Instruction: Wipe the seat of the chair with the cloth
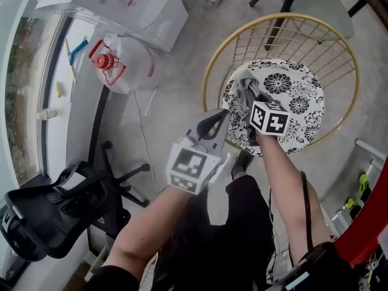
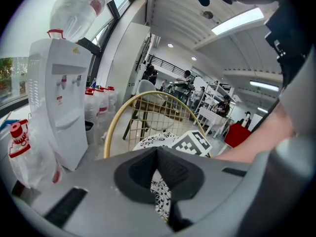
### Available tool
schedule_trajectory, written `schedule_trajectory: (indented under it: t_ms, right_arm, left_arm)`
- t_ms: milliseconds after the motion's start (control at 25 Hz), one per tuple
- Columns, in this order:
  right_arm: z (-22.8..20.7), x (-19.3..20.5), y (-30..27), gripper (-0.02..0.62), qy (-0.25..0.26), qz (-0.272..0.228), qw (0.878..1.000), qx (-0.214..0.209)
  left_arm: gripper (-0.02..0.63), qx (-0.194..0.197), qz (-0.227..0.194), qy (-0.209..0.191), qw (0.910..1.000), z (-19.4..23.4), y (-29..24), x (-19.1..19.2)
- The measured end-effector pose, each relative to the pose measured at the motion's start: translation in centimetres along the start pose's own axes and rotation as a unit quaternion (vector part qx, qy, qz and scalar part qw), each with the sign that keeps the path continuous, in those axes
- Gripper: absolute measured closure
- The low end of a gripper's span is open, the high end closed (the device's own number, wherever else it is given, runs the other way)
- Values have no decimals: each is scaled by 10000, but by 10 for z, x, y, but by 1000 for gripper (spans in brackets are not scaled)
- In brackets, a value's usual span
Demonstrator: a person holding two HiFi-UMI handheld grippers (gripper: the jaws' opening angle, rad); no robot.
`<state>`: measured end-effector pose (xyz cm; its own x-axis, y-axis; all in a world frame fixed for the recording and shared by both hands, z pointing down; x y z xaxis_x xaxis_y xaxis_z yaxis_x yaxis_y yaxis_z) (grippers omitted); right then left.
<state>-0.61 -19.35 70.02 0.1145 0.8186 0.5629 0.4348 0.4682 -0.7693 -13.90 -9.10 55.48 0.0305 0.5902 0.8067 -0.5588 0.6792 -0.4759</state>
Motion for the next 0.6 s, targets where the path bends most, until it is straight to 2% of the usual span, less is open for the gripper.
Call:
schedule_trajectory:
  t_ms: [400, 600]
  right_arm:
    - [34, 82, 38, 574, 22, 689, 9973, -264]
    - [50, 103, 65, 574, 60, 913, 9950, -390]
  left_arm:
    - [600, 109, 174, -145, 9997, -21, 28, 11]
    - [600, 92, 205, -194, 9996, -35, 46, 6]
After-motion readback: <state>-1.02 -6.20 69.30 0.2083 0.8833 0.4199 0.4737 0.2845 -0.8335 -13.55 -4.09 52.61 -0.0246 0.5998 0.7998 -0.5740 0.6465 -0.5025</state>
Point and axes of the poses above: the fingertips, and each gripper's own axes: y backward along the fingers, z to its left, x out of its underside, the point moved 7 cm from there along y, backward along the fingers, and after that the axes turned 6 degrees about x, right-handed, at the moved point
